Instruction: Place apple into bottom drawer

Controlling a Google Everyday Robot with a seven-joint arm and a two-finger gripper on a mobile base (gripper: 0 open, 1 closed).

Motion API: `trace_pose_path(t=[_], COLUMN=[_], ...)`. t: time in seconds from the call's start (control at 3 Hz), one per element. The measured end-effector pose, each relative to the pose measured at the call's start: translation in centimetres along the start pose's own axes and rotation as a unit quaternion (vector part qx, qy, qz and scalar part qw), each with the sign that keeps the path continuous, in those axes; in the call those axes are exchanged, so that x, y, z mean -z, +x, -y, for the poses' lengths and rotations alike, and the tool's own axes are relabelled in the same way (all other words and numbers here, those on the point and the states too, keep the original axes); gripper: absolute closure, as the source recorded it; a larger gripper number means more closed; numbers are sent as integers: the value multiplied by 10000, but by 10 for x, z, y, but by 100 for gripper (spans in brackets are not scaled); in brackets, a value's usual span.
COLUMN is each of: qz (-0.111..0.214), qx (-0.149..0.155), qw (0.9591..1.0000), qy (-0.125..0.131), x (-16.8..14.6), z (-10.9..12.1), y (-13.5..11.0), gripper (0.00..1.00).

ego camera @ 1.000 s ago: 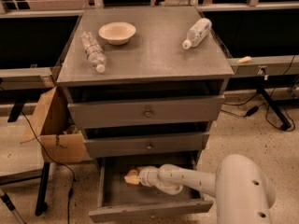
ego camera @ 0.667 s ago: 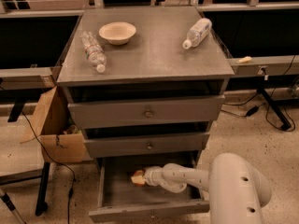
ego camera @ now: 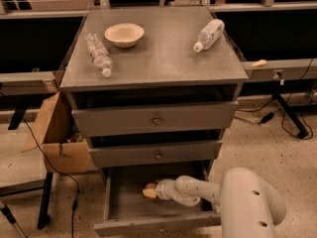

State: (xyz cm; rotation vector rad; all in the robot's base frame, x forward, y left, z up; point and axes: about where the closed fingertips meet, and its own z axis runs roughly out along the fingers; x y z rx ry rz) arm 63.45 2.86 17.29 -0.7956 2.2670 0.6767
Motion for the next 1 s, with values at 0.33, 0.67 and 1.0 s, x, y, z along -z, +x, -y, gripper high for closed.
trace_pose_path(t=[0.33,0.67,1.0], qz=[2,2,2], qx=[-3,-3,-3], qw=[10000,10000,10000], qy=[-24,-25,-25], x=[-1,-1,-1], z=[-1,-1,-1], y=[0,0,0], gripper=[4,0,0])
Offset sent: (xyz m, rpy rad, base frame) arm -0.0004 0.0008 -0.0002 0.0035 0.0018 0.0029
